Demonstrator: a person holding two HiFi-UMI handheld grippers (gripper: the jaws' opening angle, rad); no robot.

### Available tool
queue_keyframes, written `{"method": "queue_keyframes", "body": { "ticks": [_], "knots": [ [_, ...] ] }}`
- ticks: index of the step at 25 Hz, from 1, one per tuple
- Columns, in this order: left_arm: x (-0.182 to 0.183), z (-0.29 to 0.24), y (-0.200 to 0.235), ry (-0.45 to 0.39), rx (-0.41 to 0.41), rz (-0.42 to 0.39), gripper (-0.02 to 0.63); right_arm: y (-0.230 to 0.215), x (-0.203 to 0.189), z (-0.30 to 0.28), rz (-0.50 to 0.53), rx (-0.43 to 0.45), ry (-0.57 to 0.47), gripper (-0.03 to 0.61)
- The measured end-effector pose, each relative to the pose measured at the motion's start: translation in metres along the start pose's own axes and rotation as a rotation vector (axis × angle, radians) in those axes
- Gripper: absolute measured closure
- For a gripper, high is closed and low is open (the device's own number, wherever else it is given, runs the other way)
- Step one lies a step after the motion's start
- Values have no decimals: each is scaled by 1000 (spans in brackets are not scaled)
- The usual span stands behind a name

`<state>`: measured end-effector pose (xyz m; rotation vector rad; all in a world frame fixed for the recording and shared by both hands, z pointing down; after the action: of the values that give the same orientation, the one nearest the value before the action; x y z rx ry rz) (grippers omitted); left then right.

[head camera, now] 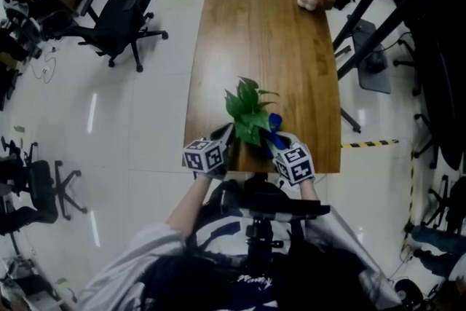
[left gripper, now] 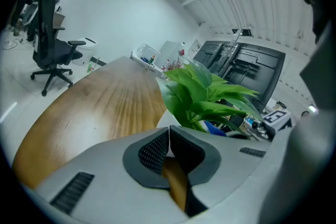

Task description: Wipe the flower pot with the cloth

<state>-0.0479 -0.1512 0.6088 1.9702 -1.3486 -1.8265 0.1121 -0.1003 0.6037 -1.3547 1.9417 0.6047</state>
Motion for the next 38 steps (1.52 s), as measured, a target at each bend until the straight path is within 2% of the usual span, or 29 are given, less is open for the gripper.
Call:
{"method": "queue_keyframes", "body": {
  "ticks": [3,6,17,23,27,33,38],
  "knots": [
    [-8,-1,-8,6,-19,0,611,-18,18,-3,-46,-24,-53,515],
    [-7,-4,-7,3,-35,2,611,-17,32,-9,-24,-4,-77,515],
    [26,-17,32,4,22,-25,611,16,15,-30,26,52,12,515],
    [24,-4,33,-41,67,-8,611,26,3,-41,31,89,50,515],
    [9,5,13,-88,61,37,611,15,4,-32,18,78,33,515],
    [-5,-3,-11,-84,7,49,611,-27,22,-23,-17,10,-35,515],
    [1,-10,-5,-83,11,41,611,-27,44,-32,20,56,-66,515]
  ]
}}
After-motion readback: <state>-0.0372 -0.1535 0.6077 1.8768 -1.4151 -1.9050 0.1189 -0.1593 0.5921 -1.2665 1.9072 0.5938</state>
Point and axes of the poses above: the fingertips, and each gripper's own axes: z backward along the fingers, y to its left, x out of its top, the point moved 4 cm from there along z, backward along the fingers, and after that the axes turned 15 degrees about -x, right-handed, at the moved point
